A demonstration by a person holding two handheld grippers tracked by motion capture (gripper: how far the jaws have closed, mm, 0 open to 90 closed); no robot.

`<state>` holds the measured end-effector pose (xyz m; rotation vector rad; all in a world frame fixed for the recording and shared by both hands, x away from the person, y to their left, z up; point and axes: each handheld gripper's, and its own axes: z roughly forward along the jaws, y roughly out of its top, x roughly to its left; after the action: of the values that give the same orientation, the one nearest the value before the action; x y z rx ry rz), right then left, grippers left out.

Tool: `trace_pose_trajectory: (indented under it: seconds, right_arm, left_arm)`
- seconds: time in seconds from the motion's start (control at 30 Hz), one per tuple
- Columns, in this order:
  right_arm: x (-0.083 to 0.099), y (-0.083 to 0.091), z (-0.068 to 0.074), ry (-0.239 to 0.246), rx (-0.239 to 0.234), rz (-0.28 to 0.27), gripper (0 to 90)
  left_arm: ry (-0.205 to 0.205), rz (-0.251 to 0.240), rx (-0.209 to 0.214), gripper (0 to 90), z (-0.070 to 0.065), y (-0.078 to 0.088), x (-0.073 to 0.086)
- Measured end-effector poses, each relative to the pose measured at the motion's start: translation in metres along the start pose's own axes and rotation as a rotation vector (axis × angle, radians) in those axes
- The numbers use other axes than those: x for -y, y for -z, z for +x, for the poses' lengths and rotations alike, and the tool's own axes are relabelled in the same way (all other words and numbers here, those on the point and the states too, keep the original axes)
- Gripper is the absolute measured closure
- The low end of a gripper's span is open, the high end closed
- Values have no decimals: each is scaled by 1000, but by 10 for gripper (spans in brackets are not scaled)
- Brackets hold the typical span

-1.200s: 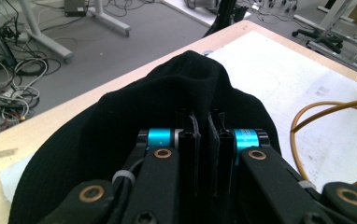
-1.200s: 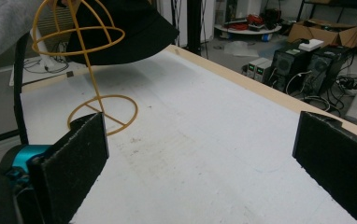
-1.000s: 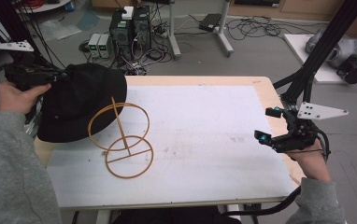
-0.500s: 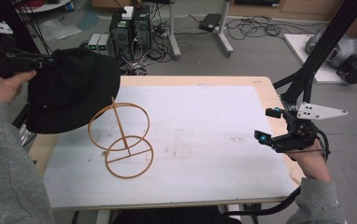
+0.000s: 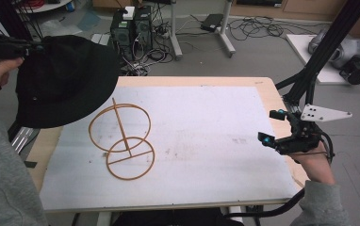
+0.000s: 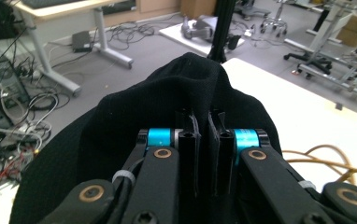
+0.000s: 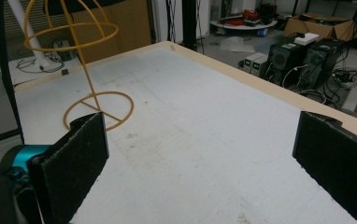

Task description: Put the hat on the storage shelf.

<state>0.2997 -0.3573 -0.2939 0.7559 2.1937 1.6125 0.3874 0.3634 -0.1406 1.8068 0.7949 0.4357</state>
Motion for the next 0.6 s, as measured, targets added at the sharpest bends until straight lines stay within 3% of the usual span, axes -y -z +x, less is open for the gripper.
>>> trace_pose_trajectory:
  seconds: [0.3,0.6]
  right_arm:
    - [1,0,-1,2,3,2,27]
    - [0,-5,-3,1,-10,4,28]
  left_arm:
    - [-37,-21,22,844,-14,13,-24]
    - [-54,-36,67,844,-33,23,-33]
